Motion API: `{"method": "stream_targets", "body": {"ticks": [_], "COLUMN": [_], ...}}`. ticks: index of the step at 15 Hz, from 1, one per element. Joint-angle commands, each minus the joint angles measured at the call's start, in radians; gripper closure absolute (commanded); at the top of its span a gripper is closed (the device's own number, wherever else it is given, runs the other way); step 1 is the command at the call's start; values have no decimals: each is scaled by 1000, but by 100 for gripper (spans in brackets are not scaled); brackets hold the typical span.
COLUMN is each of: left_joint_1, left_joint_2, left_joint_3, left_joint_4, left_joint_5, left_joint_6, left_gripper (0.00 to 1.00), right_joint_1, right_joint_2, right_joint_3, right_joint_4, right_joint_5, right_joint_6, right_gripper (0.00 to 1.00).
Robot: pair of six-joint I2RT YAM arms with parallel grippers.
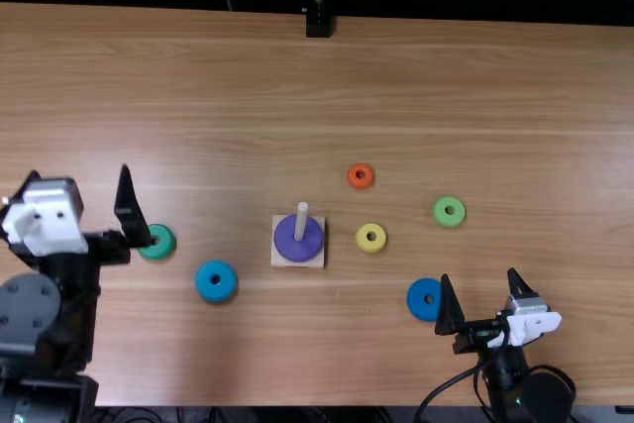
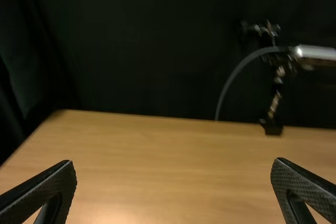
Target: Build the Hanoi tower: stack the rings onto the peg from bottom to top in this color order: purple, dark blue, light blue, dark green, light green, yellow, orange.
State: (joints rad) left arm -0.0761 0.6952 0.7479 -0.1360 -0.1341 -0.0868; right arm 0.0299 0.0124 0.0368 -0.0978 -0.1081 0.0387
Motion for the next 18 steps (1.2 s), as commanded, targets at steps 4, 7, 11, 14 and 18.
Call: {"method": "stream_targets", "body": {"ticks": [4, 7, 11, 14, 18], "left_joint_1": [15, 25, 25, 25, 25], "left_joint_2": [-333, -559, -669, -695, -695], "left_joint_3": [-315, -458, -571, -622, -627], "left_joint_4": [7, 0, -6, -19, -28], "left_joint_5": [84, 72, 72, 73, 90], "left_joint_6": [-11, -9, -9, -7, 2], "left_gripper": [0, 0, 0, 0, 0], "right_joint_1": [-7, -7, -7, -7, -7], "right_joint_2": [-12, -12, -12, -12, -12], "right_joint_3": [-21, -21, -21, -21, -21], "right_joint_4": [1, 1, 1, 1, 1], "right_joint_5": [-2, -2, -2, -2, -2], "right_joint_6": [2, 2, 2, 2, 2], "right_gripper": [0, 0, 0, 0, 0]}}
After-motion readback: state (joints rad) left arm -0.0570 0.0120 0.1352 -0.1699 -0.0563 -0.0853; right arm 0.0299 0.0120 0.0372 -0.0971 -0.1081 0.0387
